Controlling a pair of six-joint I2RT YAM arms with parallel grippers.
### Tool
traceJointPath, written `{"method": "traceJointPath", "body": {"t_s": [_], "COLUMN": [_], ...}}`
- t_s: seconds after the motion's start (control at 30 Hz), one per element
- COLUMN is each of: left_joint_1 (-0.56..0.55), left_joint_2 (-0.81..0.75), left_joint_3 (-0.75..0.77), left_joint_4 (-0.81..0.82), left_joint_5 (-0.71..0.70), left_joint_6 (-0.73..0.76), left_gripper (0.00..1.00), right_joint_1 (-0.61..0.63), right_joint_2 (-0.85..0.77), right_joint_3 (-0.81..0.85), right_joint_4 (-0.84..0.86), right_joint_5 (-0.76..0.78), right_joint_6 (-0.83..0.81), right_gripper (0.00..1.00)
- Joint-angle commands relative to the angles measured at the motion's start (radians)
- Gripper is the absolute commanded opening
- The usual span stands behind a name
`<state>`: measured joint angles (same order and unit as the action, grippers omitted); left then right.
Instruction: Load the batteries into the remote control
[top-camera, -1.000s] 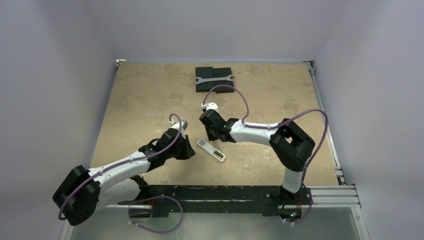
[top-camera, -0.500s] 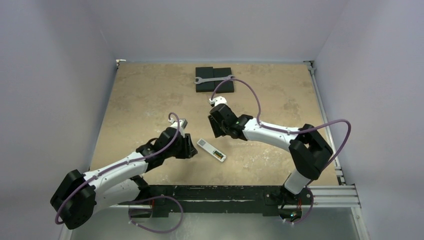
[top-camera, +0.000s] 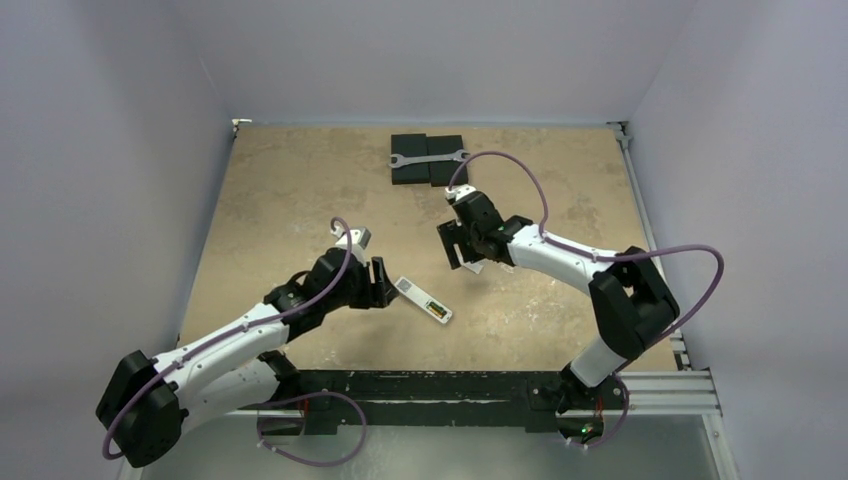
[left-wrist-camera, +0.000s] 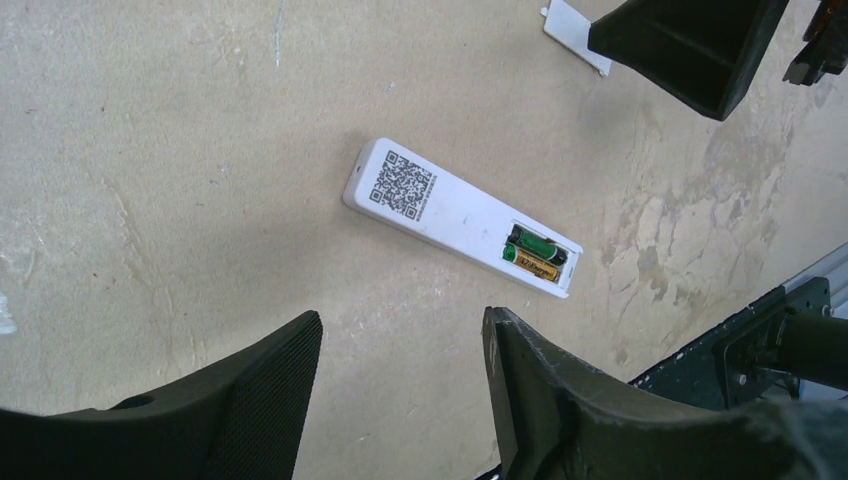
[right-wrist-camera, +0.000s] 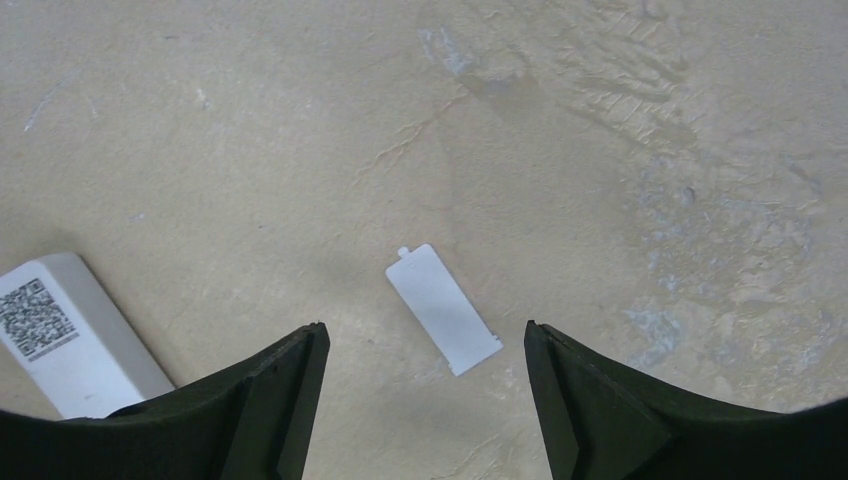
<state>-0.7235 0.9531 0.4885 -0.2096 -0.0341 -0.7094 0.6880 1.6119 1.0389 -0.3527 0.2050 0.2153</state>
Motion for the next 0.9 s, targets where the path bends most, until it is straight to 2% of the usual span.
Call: {"method": "traceJointPath", "body": {"t_s": [0.0,0.2,0.87], "left_joint_1": [0.009,0.010,0.011], "left_joint_2": [-0.021,-0.041,-0.056], "left_joint_3": [0.051,0.064,0.070], "left_joint_4": [-0.021,-0.047,-0.065], "left_joint_5": [-0.022,-0.023,-0.029], "left_joint_6": [0.028,0.029,0.028], "left_gripper": [0.62,0.72,0.77], "right_joint_1": [-0.043,-0.100,-0.131], "right_joint_2": [-0.012,0.007,0.119], "right_joint_3": [-0.006,-0.017,-0.019], "right_joint_4": [0.005,0.023,0.049], "right_joint_5": [-0.081,-0.146,-0.232], "right_joint_6": [-0.023,-0.024,-0.025], "right_gripper": [0.80,0.80,0.81]}}
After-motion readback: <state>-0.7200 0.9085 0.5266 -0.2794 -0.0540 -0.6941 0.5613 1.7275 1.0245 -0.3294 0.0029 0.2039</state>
